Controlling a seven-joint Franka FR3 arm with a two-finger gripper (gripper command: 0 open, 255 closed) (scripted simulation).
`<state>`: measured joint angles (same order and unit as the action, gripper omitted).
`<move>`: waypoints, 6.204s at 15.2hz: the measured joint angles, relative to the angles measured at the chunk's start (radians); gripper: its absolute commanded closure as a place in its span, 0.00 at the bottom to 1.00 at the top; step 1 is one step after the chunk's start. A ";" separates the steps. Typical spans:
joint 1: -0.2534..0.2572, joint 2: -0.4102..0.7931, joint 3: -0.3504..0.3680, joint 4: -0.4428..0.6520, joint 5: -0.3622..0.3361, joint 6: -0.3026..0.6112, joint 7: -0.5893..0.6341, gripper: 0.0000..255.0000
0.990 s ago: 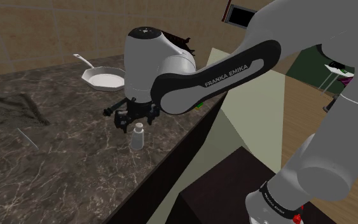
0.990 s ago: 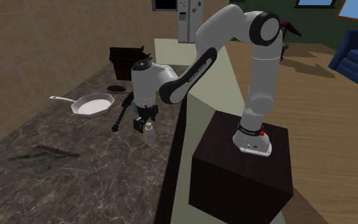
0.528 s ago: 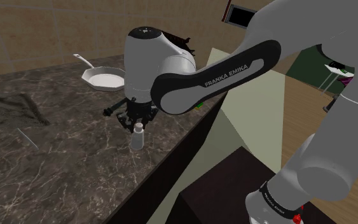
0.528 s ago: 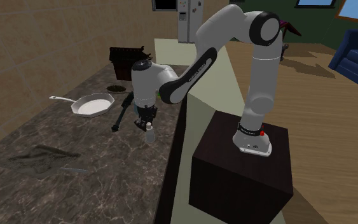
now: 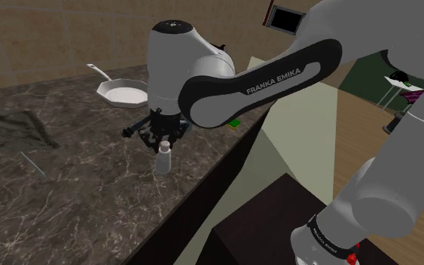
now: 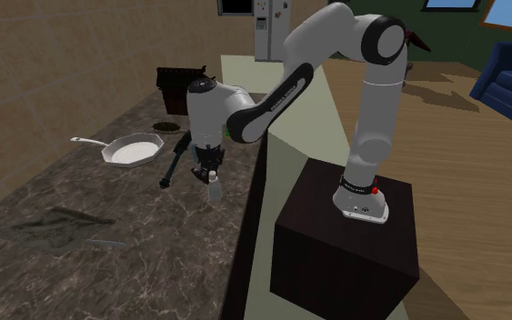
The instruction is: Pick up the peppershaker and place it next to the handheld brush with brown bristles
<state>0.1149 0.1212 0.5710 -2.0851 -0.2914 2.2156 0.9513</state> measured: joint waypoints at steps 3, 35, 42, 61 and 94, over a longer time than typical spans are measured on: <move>-0.005 -0.023 0.002 0.019 0.023 -0.035 -0.024 1.00; -0.056 -0.104 -0.038 0.304 0.115 -0.361 -0.216 1.00; -0.126 -0.040 -0.104 0.371 0.096 -0.349 -0.350 1.00; -0.251 0.372 -0.242 0.932 0.015 -0.469 -0.675 1.00; -0.283 0.429 -0.266 0.592 -0.027 -0.081 -0.615 1.00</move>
<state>-0.1685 0.5499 0.3050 -1.4933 -0.3180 2.1349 0.3368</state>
